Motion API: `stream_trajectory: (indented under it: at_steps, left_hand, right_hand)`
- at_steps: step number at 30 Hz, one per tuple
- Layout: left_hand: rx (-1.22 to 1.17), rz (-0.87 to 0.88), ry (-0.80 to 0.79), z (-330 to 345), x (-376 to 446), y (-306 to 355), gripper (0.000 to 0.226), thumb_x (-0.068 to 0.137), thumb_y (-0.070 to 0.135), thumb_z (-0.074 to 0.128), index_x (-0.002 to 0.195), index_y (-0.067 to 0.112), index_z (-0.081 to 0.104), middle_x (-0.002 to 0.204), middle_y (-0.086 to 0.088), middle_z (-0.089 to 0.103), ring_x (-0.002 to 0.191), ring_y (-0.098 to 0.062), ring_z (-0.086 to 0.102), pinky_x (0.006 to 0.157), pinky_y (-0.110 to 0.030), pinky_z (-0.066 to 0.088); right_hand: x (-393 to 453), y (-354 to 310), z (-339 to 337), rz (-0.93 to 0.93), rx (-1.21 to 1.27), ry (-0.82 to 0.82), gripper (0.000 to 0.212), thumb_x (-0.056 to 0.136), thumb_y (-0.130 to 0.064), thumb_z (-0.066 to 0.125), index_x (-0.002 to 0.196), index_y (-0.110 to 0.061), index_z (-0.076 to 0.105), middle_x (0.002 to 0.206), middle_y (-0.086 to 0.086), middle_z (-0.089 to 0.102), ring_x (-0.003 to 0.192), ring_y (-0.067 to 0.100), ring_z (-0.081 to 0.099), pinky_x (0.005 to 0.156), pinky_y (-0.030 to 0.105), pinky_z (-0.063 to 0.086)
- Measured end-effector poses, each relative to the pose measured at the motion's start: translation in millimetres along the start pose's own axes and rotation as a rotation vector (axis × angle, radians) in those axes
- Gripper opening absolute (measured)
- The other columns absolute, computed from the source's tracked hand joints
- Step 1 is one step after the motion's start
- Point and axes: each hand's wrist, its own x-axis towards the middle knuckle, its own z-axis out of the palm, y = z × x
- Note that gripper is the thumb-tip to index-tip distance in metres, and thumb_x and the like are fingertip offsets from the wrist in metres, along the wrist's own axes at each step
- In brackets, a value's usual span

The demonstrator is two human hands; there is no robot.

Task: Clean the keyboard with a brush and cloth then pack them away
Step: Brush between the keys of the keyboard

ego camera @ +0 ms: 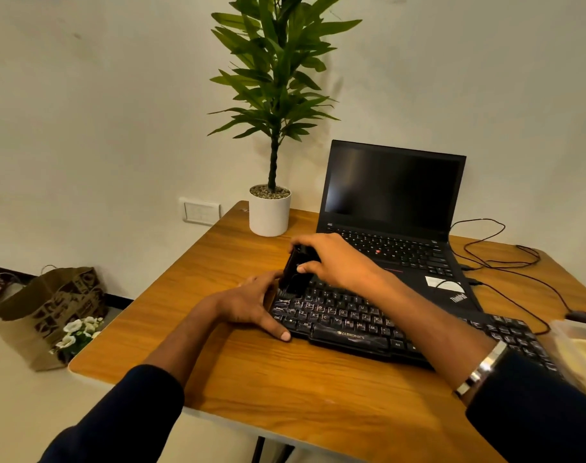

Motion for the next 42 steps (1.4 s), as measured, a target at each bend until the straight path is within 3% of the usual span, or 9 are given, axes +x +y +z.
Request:
stream_trajectory:
  at_steps: [8,15,21,28,36,42]
  left_hand:
    - [0.001,-0.004,-0.004,1,1,-2,0.136,0.038,0.064,0.089,0.148,0.049,0.011,0.149,0.002,0.027,0.136,-0.025,0.029,0.112,-0.053,0.036]
    - [0.002,-0.010,0.008,1,-1,1,0.126,0.052,0.047,0.093,0.150,0.043,0.013,0.144,0.003,0.028,0.134,-0.023,0.029,0.113,-0.049,0.035]
    - [0.017,0.007,-0.007,-1,-3,1,0.138,0.036,0.069,0.087,0.150,0.047,0.012,0.138,0.008,0.028,0.129,-0.018,0.028,0.113,-0.050,0.033]
    - [-0.004,-0.008,-0.015,1,0,-3,0.137,0.036,0.069,0.088,0.148,0.050,0.012,0.150,0.002,0.025,0.136,-0.025,0.028,0.112,-0.054,0.035]
    - [-0.005,0.001,-0.018,0,0,-3,0.136,0.037,0.068,0.089,0.148,0.051,0.013,0.149,0.002,0.026,0.135,-0.024,0.029,0.111,-0.054,0.036]
    - [0.003,-0.007,-0.011,0,1,-5,0.134,0.038,0.068,0.089,0.147,0.052,0.013,0.148,0.002,0.027,0.134,-0.024,0.030,0.111,-0.054,0.036]
  right_hand:
    - [-6,10,-30,0.022,-0.250,-0.155,0.035,0.085,-0.015,0.068,0.117,-0.026,0.059,0.122,0.003,0.058,0.115,0.023,0.054,0.093,0.037,0.046]
    - [3,-6,-6,-0.069,-0.119,0.008,0.042,0.085,-0.016,0.067,0.125,-0.024,0.055,0.125,0.003,0.059,0.119,0.021,0.052,0.099,0.038,0.045]
    - [-12,23,-24,0.052,-0.153,-0.072,0.035,0.085,-0.017,0.067,0.117,-0.028,0.058,0.124,0.002,0.059,0.117,0.022,0.053,0.098,0.041,0.046]
    - [-43,45,-66,0.158,-0.358,-0.219,0.034,0.085,-0.015,0.069,0.117,-0.024,0.060,0.122,0.003,0.059,0.111,0.022,0.055,0.091,0.037,0.047]
    - [-28,22,-35,0.031,-0.092,0.013,0.037,0.085,-0.016,0.069,0.119,-0.026,0.058,0.120,0.001,0.062,0.113,0.019,0.056,0.095,0.036,0.046]
    - [-34,37,-35,0.099,-0.150,-0.078,0.032,0.085,-0.017,0.068,0.112,-0.031,0.058,0.121,0.002,0.060,0.113,0.023,0.055,0.095,0.041,0.047]
